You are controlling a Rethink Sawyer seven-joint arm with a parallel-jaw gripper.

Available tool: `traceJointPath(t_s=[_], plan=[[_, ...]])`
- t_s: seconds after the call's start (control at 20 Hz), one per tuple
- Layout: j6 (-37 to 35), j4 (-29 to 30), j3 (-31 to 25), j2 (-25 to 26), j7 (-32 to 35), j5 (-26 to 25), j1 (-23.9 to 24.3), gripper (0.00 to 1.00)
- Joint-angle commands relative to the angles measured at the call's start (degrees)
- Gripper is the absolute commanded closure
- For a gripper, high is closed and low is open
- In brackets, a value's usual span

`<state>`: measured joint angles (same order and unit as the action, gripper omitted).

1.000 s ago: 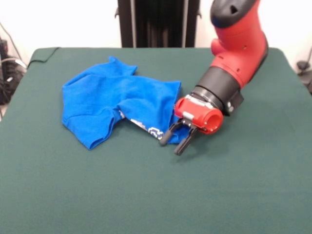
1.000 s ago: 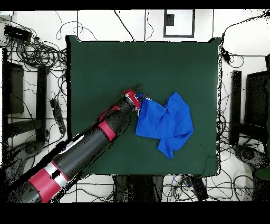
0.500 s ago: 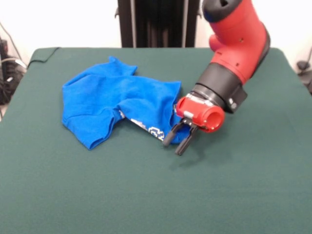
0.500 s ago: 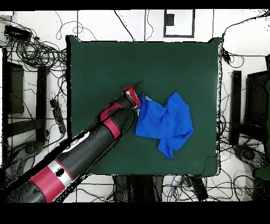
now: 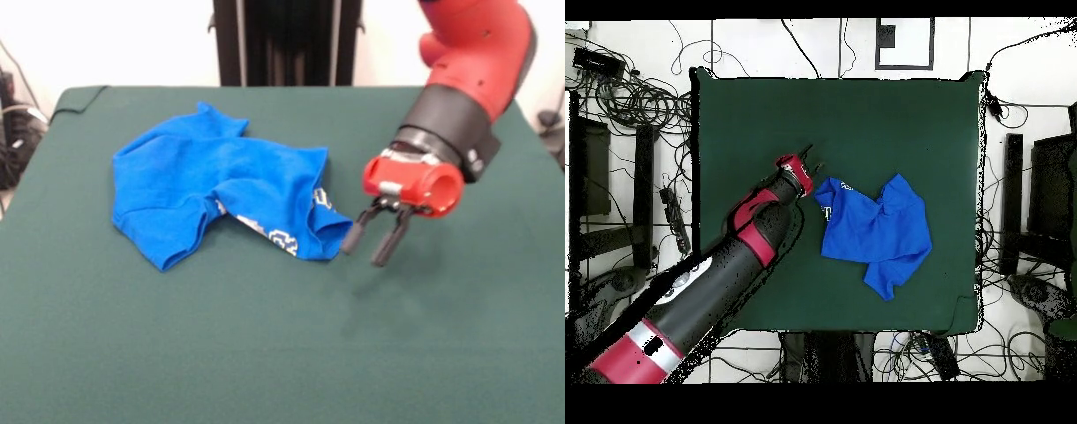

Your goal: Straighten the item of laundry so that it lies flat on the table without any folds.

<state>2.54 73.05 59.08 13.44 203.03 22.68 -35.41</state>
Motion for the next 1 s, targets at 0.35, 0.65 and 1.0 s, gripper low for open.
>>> traceJointPath(t_s=[0.35, 0.65, 1.0], plan=[[-15.4, -3.7, -7.7, 3.9, 3.2, 4.1, -4.5, 0.0], [-26.8, -4.5, -10.0, 3.6, 3.8, 3.9, -4.8, 0.0], [-29.9, -2.8, -10.4, 2.5, 3.0, 2.1, -4.9, 0.0]])
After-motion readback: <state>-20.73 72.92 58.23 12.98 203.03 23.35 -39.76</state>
